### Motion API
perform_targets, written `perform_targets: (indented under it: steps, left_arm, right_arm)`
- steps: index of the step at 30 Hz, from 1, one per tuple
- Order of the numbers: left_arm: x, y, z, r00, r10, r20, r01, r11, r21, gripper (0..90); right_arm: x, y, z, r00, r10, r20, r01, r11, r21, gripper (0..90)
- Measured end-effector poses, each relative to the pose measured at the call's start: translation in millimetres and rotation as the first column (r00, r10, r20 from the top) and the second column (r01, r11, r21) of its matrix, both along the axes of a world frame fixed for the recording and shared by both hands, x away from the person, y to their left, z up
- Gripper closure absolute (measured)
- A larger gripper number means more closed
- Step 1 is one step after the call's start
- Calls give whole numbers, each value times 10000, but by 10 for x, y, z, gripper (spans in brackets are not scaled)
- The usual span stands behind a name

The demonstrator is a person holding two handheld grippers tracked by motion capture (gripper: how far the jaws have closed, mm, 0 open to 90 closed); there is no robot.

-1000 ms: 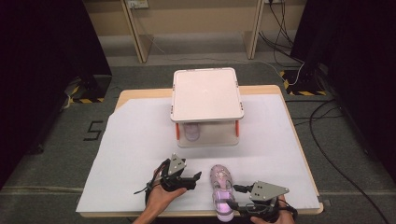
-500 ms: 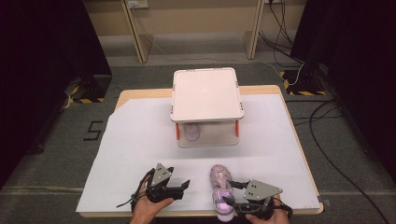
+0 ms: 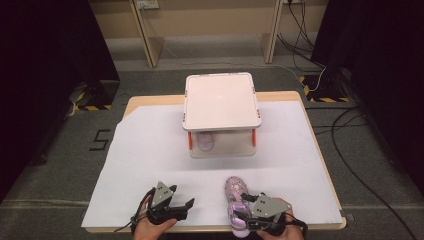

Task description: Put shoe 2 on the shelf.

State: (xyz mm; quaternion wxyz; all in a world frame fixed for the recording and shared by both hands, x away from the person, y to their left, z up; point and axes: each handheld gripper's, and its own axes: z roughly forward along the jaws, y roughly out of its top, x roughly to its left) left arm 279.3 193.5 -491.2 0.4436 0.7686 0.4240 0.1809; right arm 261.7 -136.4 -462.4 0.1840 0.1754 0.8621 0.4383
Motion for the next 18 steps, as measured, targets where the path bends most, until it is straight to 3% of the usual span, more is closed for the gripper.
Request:
perform_targets:
  steps: [3, 6, 18]
  left_arm:
    - [7, 1, 4, 10000, 32, -9, -32, 10000, 32, 203]
    - [11, -6, 7, 10000, 0, 32, 0, 10000, 41, 203]
    - [-7, -26, -3, 10000, -88, 30, 87, 9999, 104, 203]
  right_arm:
    - [12, 28, -24, 10000, 14, 45, -13, 9998, -200, 504]
    - [17, 36, -35, 9993, 2, 377, 13, 9992, -408, 544]
    - [43, 80, -41, 9952, -198, 956, 269, 9969, -737, 695]
